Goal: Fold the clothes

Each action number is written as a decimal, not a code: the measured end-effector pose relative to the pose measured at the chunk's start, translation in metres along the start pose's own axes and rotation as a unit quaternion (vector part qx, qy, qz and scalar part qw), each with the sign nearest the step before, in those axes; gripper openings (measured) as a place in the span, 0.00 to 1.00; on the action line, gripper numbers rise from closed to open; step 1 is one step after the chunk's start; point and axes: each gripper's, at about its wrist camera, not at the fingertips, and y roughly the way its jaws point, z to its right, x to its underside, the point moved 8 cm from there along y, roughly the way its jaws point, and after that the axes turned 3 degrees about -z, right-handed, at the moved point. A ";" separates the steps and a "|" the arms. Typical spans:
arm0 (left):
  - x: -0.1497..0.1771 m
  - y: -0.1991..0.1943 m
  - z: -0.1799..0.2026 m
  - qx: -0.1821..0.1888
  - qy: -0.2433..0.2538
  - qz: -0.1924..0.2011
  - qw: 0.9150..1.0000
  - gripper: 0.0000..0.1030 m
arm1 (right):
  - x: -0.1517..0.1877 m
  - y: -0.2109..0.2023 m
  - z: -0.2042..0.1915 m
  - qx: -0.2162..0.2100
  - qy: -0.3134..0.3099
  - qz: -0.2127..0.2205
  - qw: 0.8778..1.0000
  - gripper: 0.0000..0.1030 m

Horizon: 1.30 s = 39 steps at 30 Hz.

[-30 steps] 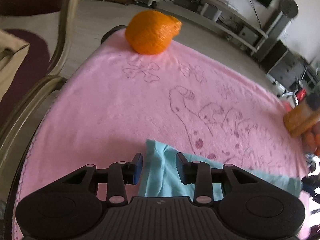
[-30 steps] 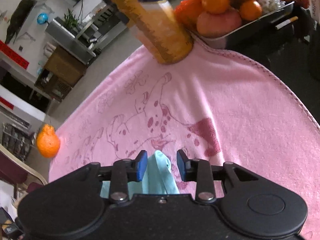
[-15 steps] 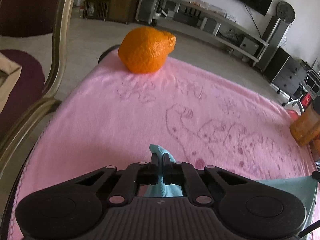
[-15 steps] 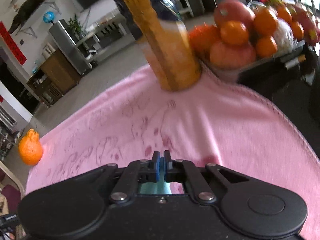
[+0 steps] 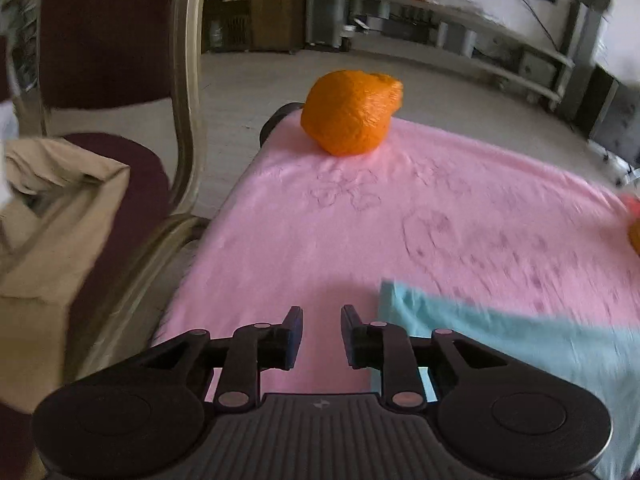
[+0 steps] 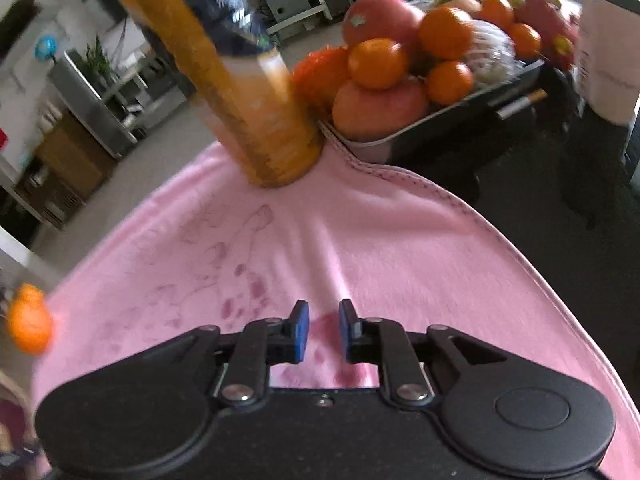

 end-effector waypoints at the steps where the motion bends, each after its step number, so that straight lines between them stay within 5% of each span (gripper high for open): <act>1: 0.008 -0.010 -0.002 0.003 -0.001 -0.007 1.000 0.29 | 0.005 -0.013 -0.002 -0.013 0.002 0.000 1.000 0.21; 8: 0.078 -0.054 -0.019 0.066 -0.051 -0.050 0.995 0.36 | 0.059 -0.102 -0.011 -0.096 -0.024 0.007 0.995 0.40; 12: 0.107 -0.052 -0.026 0.100 -0.088 -0.078 0.988 0.36 | 0.101 -0.092 0.019 -0.084 0.012 -0.059 0.995 0.45; 18: 0.116 -0.037 -0.020 0.080 -0.074 -0.092 0.990 0.35 | 0.116 -0.061 0.041 -0.038 0.044 -0.115 0.992 0.45; 22: 0.117 -0.030 -0.009 0.075 -0.048 -0.088 0.992 0.28 | 0.118 -0.053 0.036 -0.009 0.014 -0.113 0.993 0.39; 23: 0.118 -0.030 -0.007 0.073 -0.039 -0.083 0.993 0.21 | 0.120 -0.049 0.034 -0.007 0.009 -0.118 0.993 0.32; 24: 0.118 -0.030 -0.005 0.070 -0.029 -0.079 0.994 0.09 | 0.122 -0.048 0.031 -0.005 0.001 -0.120 0.993 0.12; 25: 0.117 -0.032 -0.005 0.072 -0.027 -0.072 0.994 0.06 | 0.124 -0.046 0.028 -0.002 -0.008 -0.122 0.992 0.03; 29: 0.112 -0.055 -0.013 0.111 -0.041 -0.047 0.992 0.05 | 0.116 -0.077 0.016 -0.027 -0.032 -0.058 0.997 0.03; 32: 0.117 -0.052 -0.020 0.112 -0.049 -0.065 0.990 0.05 | 0.116 -0.082 0.027 -0.025 -0.020 -0.065 0.997 0.03; 36: 0.127 -0.033 -0.010 0.057 -0.001 -0.096 0.994 0.22 | 0.124 -0.062 0.036 0.017 -0.038 -0.110 0.993 0.05; 39: 0.121 -0.042 -0.011 0.024 0.007 -0.072 0.997 0.28 | 0.125 -0.061 0.037 0.054 -0.054 -0.101 0.992 0.12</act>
